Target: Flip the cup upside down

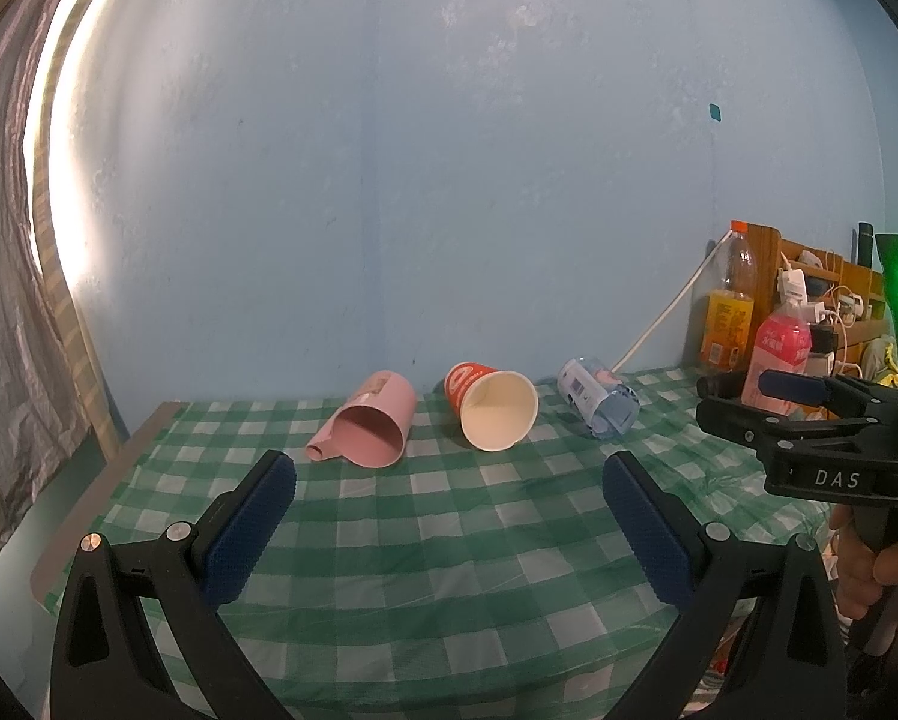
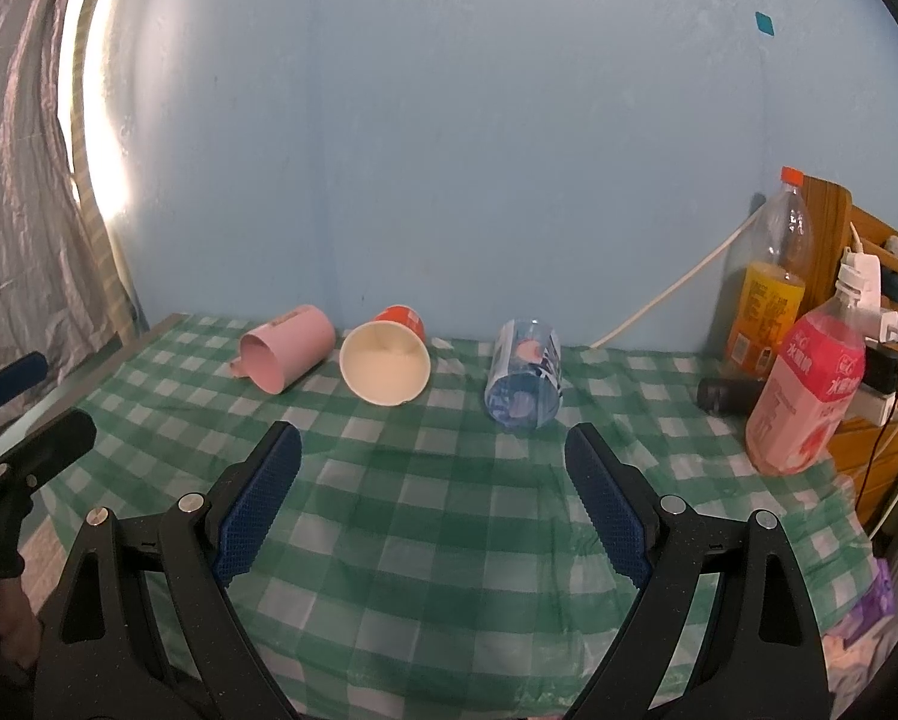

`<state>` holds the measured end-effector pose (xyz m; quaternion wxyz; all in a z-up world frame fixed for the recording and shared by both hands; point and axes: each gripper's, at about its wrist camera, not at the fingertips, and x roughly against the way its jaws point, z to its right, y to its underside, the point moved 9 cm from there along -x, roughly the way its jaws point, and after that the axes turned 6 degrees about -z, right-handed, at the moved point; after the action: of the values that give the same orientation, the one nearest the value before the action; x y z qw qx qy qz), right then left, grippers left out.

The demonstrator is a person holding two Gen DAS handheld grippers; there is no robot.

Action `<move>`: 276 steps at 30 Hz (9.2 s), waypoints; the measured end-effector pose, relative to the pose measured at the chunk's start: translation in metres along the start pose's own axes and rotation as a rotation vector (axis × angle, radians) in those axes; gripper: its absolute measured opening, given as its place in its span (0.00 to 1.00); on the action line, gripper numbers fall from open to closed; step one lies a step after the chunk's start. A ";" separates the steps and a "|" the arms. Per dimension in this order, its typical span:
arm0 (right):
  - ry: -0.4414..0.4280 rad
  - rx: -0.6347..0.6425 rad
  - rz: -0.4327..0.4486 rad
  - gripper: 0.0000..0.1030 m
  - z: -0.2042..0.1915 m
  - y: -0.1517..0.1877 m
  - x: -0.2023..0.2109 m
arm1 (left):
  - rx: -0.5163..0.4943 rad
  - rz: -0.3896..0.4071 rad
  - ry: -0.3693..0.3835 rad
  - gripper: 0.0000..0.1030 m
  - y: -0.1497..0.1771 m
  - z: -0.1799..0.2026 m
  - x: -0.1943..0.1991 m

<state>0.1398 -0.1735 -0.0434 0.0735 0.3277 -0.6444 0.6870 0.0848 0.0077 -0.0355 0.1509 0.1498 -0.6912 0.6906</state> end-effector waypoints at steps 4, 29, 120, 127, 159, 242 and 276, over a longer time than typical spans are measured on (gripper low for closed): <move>0.000 -0.002 -0.008 0.86 0.001 0.001 -0.002 | -0.004 -0.002 0.000 1.00 0.001 -0.001 0.000; -0.006 -0.001 -0.050 0.86 0.008 -0.002 -0.017 | 0.003 -0.016 0.001 1.00 0.004 -0.001 -0.012; -0.444 -0.282 -0.762 0.81 -0.046 0.026 -0.154 | 0.137 -0.540 0.157 1.00 0.040 -0.019 -0.132; -0.414 -0.310 -0.640 0.82 -0.027 0.001 -0.138 | 0.149 -0.559 0.177 1.00 0.038 -0.016 -0.125; -0.106 -0.018 -0.157 0.86 0.010 0.031 -0.023 | 0.176 -0.397 0.154 1.00 0.036 -0.012 -0.091; -0.170 0.004 -0.281 0.86 -0.003 0.055 -0.056 | -0.224 -0.274 -0.003 0.75 -0.007 0.046 -0.168; -0.182 0.006 -0.304 0.86 -0.007 0.060 -0.063 | -0.185 -0.084 -0.004 0.94 -0.015 0.035 -0.108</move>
<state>0.1550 -0.1563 -0.1275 0.1171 0.4824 -0.5891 0.6376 0.1891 -0.0274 -0.0663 0.1914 0.1655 -0.7455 0.6166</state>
